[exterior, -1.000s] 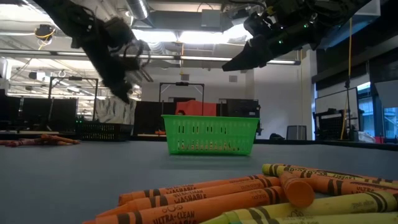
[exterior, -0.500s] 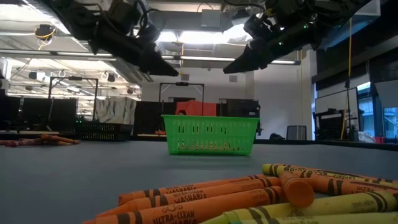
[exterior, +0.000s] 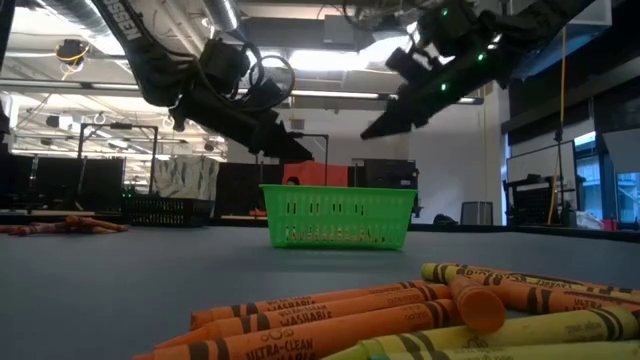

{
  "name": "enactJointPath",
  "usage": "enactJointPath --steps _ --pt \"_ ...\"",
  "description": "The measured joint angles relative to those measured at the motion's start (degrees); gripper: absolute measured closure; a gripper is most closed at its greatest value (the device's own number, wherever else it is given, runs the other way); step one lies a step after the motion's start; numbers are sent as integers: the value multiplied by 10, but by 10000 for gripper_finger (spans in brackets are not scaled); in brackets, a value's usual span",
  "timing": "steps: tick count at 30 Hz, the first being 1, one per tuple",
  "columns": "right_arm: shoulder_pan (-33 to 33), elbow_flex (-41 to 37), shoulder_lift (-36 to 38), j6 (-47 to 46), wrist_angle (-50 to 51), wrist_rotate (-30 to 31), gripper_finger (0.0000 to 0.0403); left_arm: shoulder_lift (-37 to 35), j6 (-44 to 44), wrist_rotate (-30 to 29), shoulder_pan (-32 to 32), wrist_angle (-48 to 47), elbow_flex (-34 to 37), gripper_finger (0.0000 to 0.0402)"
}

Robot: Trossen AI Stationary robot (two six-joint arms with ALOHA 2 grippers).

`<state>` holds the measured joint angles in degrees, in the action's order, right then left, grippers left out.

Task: Sort crayons
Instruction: Put the green crayon into the black bin

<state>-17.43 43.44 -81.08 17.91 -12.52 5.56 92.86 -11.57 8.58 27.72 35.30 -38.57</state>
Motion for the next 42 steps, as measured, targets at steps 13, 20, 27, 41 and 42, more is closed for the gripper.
enactJointPath --steps 13,20,27,41,42 --pt "-121 79 -107 -72 182 7 143 -7 4 -5 2 -1 0 282" --pt "-139 160 -181 -55 282 -32 143 -7 5 -6 2 -3 0 282" --pt "-141 215 -251 -39 317 -51 143 -7 5 -6 1 -25 0 282" --pt "-143 231 -285 -9 303 -21 157 -7 5 -6 1 -27 0 282" --pt "-145 231 -287 -9 299 -22 164 -7 5 -6 1 -27 0 282"
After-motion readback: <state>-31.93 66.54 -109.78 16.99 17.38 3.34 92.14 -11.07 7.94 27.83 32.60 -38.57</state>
